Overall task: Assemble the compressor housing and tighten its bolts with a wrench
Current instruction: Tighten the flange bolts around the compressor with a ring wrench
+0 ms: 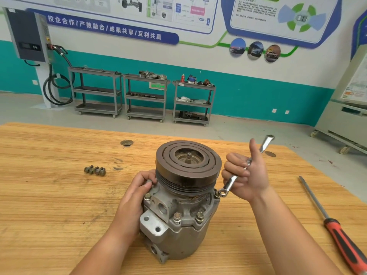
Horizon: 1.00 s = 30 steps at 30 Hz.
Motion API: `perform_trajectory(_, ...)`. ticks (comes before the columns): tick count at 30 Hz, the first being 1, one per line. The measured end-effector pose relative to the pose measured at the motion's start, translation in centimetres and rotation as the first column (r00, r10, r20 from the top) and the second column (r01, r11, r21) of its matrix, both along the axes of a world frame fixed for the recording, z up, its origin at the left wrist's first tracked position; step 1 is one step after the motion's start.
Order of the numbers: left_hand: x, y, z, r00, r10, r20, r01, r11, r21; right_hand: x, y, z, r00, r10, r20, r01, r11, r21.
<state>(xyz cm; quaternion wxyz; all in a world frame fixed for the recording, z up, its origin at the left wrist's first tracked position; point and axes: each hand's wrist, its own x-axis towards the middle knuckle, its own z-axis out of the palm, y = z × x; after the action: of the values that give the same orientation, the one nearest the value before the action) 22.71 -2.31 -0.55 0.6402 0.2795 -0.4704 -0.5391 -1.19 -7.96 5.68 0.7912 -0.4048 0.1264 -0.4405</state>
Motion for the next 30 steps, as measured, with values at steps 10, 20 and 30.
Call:
perform_trajectory(10,-0.2,0.1,0.2,0.998,0.032,0.045,-0.032,0.999,-0.012,0.7,-1.9,-1.0,0.942,0.285,0.177,-0.311,0.940,0.138)
perform_trajectory(20,0.0,0.1,0.0,0.996,0.020,0.086,-0.021,1.000,0.013,0.6,2.0,0.1,0.952,-0.297,-0.076,0.304,0.946,0.109)
perform_trajectory(30,0.0,0.4,0.3,0.997,0.016,0.072,-0.019,0.999,0.043,5.9,12.0,-2.6,0.359,-0.926,-0.113,0.885,0.377,-0.274)
